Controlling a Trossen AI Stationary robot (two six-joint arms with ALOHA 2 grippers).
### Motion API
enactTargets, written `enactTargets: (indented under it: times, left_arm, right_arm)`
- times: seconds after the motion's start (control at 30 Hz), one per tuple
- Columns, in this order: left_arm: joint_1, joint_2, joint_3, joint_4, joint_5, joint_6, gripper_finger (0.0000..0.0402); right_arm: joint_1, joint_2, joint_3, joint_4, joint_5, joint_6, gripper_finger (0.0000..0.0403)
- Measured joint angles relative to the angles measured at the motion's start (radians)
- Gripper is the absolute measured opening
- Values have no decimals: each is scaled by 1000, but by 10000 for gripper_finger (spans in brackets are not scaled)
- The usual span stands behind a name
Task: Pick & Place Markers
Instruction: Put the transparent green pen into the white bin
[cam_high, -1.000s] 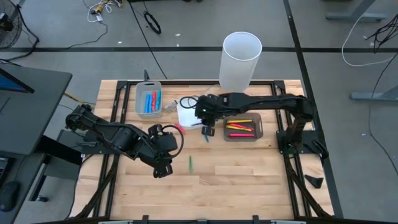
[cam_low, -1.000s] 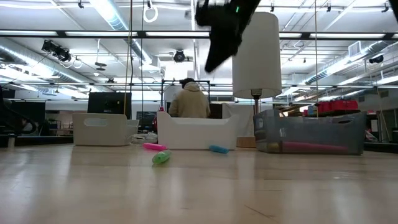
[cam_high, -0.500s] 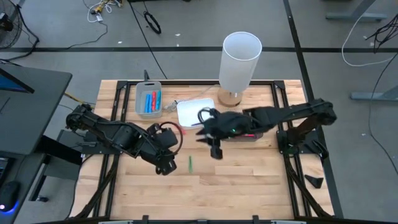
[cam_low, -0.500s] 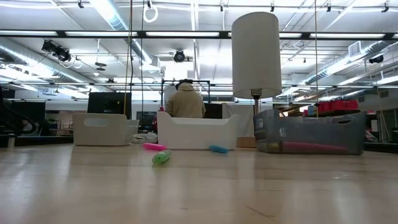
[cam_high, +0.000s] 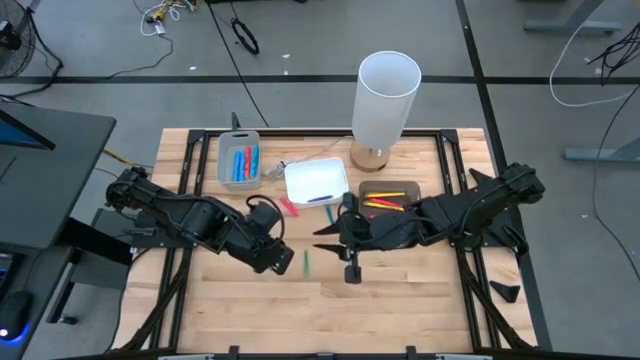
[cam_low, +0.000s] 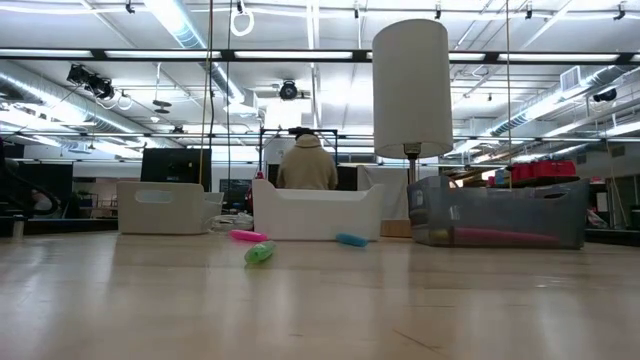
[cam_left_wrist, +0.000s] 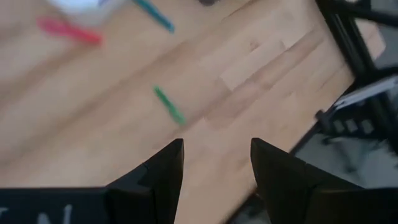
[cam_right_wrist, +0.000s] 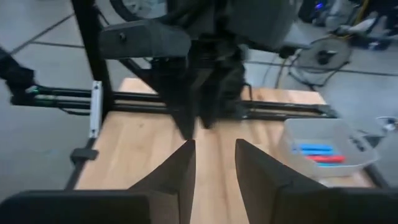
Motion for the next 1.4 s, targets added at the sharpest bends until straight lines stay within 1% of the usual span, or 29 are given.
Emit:
enactTargets:
  times: [0.07,0.17,0.23,0.33,0.43,0.6,0.7,0.83,1.03,1.23,1.4]
  left_arm:
    - [0,0,0,0,31,-110,193]
    - [0,0,0,0,55,-226,193]
    - [0,0,0,0,43,-300,193]
    - [0,14,1,-2,0,-399,193]
    - [10,41,0,-7,-18,-457,193]
    - [30,108,-1,-14,-18,-526,193]
    - [44,156,-1,-11,-7,-559,193]
    - [64,227,-2,-1,59,-579,193]
    - [95,334,-2,19,137,-578,193]
    - [136,420,-2,36,152,-550,193]
    - [159,471,-2,52,190,-530,193]
  right_arm:
    - [0,0,0,5,23,-17,114]
    - [-3,-3,0,9,23,-78,114]
    - [-4,-9,0,16,21,-143,114]
    - [2,-33,0,9,6,-226,114]
    - [4,-73,0,-19,-33,-249,114]
    - [7,-147,0,-87,-103,-251,114]
    - [7,-190,0,-134,-121,-243,114]
    - [7,-236,0,-198,-121,-211,114]
    - [7,-286,0,-235,-121,-209,114]
    - [7,-331,0,-246,-121,-209,114]
    - [7,-362,0,-252,-121,-209,114]
